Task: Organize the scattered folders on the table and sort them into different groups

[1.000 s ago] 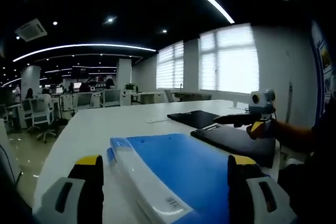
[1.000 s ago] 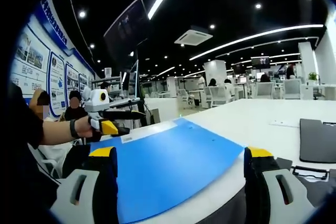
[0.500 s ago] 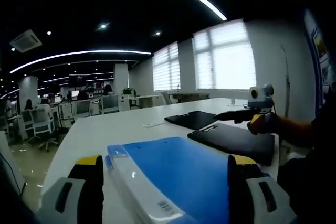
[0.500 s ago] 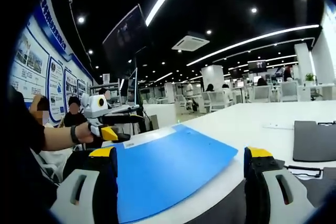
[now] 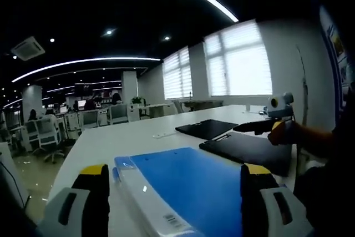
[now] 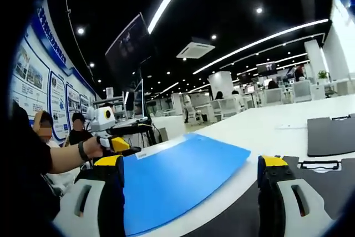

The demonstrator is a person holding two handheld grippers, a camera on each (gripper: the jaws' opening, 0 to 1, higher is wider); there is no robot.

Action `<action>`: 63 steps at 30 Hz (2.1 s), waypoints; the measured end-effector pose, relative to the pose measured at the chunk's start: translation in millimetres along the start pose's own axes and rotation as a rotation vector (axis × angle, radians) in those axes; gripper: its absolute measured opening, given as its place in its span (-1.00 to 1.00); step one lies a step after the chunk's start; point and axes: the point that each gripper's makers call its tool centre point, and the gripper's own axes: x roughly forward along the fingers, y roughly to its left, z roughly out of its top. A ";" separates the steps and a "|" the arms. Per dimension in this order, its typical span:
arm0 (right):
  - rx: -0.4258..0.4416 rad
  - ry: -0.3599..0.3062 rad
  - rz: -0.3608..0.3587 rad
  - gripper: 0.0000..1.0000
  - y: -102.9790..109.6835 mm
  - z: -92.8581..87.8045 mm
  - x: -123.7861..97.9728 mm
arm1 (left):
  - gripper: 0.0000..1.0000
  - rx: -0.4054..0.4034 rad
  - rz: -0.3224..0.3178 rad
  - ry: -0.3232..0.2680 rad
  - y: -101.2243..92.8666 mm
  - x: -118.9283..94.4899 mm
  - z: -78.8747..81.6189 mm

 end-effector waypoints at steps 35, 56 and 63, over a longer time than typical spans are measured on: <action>-0.013 -0.102 -0.181 0.97 -0.4 22.4 -99.8 | 0.98 0.099 0.028 -0.021 -55.0 -20.6 15.8; -0.124 -0.136 -0.297 0.97 13.1 63.8 -168.2 | 0.98 0.211 -0.002 0.036 -106.9 -39.1 27.8; -0.141 -0.145 -0.309 0.97 12.7 69.4 -183.2 | 0.98 0.212 -0.010 0.015 -111.0 -42.8 36.5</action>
